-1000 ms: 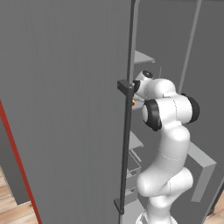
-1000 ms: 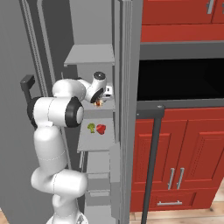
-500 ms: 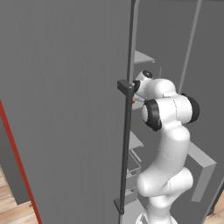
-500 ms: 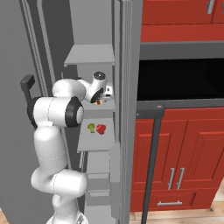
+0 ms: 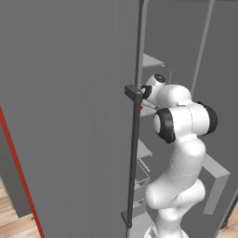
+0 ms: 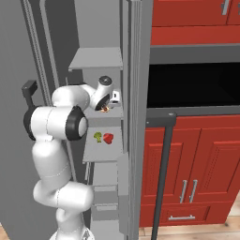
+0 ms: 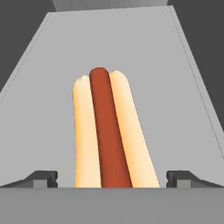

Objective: Store the hot dog in the freezer for long-term storage. Close the freezer door after placing the cooked food.

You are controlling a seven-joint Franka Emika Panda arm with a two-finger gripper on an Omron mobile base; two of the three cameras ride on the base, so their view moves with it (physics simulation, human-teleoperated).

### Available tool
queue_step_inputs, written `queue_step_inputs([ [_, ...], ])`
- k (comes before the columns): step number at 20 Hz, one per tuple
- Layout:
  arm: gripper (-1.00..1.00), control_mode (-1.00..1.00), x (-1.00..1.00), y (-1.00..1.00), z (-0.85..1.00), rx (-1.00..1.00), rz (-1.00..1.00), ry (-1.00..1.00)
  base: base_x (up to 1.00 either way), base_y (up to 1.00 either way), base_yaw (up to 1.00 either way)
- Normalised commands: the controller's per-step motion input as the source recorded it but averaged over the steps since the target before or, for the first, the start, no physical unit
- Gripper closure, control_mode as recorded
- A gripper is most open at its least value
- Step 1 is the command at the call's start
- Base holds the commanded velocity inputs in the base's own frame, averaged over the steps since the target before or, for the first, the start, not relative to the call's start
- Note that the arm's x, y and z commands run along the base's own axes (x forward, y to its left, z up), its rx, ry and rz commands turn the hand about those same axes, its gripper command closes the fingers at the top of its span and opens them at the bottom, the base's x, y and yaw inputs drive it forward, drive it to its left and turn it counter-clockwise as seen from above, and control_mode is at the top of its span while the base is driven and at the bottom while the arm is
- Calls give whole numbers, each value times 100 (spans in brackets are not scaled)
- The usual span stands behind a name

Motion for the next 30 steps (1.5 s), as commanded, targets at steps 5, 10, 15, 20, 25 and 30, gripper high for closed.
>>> queue_step_inputs([
  [5,-100,-100,-53,0,9,0,0,-8,0,0,0],
  [10,-100,-100,-57,-5,21,0,0,-3,0,0,0],
  [15,-100,-100,-70,0,32,0,0,0,0,0,0],
  [20,-100,-100,-76,0,43,-1,0,0,0,0,0],
  [25,-100,-100,-83,4,33,-8,0,0,0,0,0],
  [30,-100,-100,-78,15,27,-14,0,3,0,0,0],
])
